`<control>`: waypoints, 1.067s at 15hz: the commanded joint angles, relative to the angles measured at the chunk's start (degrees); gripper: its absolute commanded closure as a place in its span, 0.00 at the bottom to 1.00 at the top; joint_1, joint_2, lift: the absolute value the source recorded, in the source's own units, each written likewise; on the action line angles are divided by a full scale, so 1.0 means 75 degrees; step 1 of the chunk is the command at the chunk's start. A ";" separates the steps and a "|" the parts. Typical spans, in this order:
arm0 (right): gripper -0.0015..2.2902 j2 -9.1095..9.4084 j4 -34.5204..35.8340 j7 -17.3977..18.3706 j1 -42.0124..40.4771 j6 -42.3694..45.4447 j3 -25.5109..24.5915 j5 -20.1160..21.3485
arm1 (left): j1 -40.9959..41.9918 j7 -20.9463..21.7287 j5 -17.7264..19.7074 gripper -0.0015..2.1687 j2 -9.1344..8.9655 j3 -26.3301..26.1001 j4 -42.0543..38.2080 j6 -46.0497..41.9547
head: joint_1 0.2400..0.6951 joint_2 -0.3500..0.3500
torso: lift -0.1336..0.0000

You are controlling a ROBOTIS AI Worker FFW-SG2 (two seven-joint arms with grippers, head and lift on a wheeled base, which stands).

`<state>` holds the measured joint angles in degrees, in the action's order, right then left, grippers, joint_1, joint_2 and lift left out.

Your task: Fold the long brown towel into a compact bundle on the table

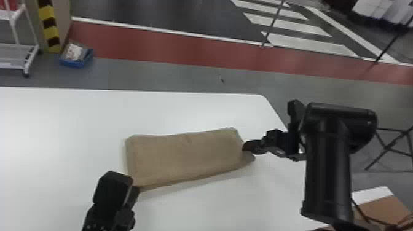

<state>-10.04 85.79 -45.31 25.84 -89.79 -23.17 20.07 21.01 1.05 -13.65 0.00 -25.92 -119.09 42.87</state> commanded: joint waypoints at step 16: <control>0.51 0.0424 0.0761 -0.0146 0.0129 -0.0039 -0.0602 -0.1657 | 0.0069 0.0410 0.0320 0.04 -0.0020 0.0186 0.0070 -0.0190 | 1.00 0.00 | 0.07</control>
<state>-7.28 91.49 -46.40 26.58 -89.79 -27.65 7.74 21.47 4.14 -11.39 0.00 -24.33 -118.44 41.89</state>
